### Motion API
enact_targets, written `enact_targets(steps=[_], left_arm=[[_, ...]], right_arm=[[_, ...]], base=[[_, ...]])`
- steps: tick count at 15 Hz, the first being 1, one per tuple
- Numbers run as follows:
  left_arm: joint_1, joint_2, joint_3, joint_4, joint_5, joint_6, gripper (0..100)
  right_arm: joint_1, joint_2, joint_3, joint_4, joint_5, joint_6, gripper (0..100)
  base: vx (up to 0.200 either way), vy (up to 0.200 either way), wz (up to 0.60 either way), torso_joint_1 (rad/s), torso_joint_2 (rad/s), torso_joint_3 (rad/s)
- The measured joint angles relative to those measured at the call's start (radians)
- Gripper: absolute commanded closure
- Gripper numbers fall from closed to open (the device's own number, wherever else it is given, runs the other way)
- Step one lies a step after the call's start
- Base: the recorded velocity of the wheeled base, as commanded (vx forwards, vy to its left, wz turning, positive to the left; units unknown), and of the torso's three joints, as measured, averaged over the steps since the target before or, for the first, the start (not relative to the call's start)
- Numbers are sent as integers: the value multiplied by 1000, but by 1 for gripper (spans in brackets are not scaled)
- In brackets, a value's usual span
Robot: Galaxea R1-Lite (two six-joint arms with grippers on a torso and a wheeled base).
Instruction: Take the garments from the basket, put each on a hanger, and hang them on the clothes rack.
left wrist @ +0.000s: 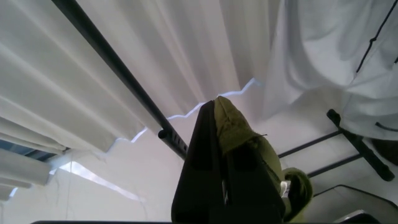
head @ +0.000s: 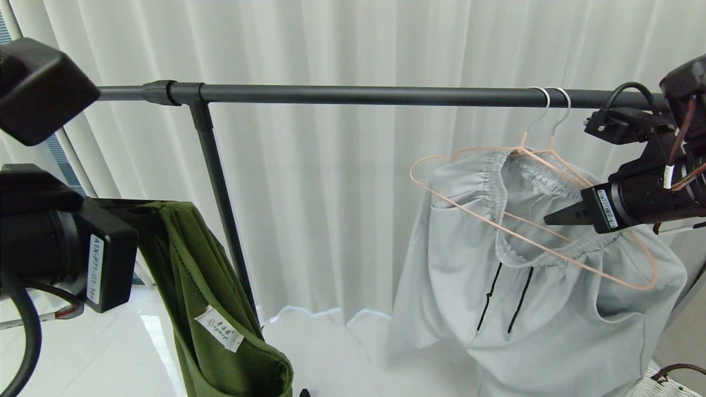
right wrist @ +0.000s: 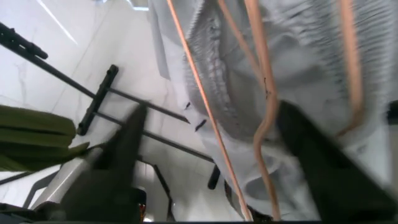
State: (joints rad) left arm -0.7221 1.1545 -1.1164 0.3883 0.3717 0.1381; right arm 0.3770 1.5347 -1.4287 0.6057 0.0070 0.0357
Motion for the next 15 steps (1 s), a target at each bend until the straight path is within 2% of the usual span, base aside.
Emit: enact_targets(steps=[6,15], left_arm=[[0,-1,0,0,0,-1,100],[0,-2,0,0,-1,-1,100]], right_arm=[[0,2,0,-1,3,11,100],[3,-61,3,-56,33,80,100]], base=[[0,0,0,0,0,0],[0,0,0,0,0,0]])
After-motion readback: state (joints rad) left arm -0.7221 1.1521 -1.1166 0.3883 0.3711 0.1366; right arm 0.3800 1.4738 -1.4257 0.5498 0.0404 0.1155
